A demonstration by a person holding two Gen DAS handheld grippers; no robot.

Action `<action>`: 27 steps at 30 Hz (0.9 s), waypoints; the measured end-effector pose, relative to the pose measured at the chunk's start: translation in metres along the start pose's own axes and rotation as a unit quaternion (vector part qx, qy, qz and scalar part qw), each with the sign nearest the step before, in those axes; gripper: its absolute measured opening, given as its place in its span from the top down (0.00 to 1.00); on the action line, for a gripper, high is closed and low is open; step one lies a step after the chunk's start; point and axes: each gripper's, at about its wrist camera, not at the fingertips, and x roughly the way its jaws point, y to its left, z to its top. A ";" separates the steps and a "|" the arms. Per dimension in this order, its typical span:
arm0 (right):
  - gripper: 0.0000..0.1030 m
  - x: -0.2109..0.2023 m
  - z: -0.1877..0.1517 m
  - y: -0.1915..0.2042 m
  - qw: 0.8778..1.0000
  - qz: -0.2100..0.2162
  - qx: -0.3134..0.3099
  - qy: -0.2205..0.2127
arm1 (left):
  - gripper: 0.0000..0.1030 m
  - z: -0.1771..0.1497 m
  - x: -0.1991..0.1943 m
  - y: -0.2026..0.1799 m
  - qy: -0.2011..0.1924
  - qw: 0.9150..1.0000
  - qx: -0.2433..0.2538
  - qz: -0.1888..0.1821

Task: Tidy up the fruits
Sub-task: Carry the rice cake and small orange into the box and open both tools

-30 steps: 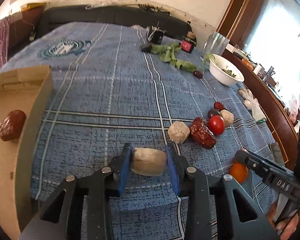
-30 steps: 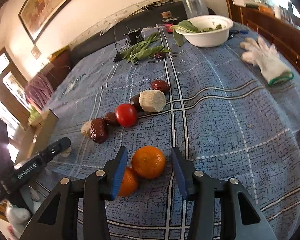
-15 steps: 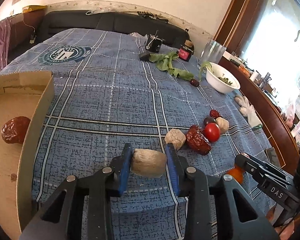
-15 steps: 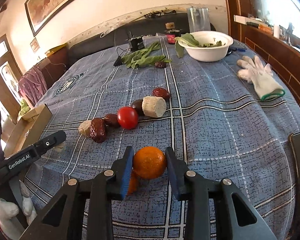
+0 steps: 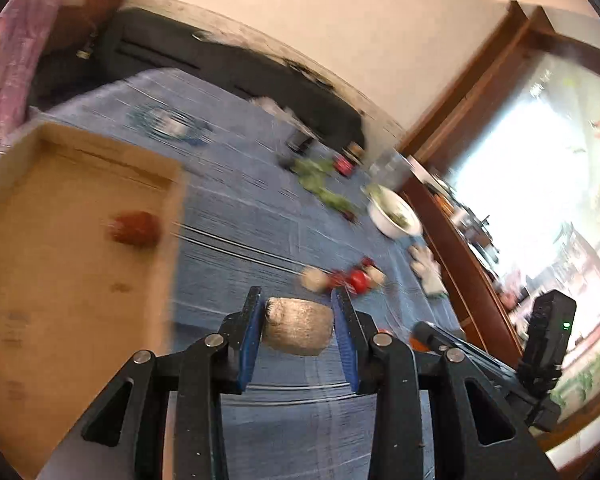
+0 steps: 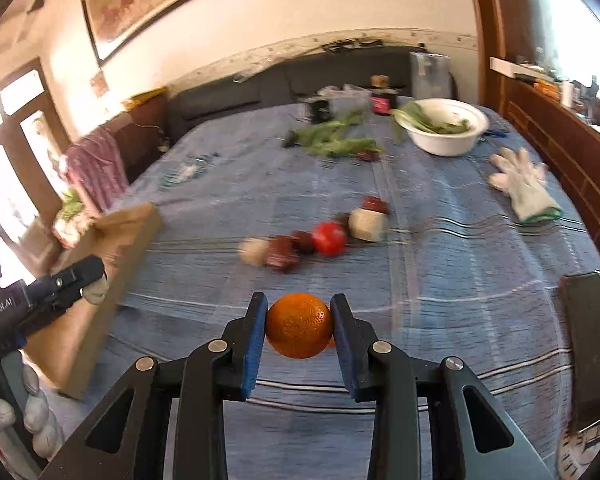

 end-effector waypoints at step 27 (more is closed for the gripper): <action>0.64 0.107 -0.053 0.227 0.969 0.125 -0.186 0.105 | 0.66 -0.005 -0.077 0.134 -0.016 0.976 -0.062 0.208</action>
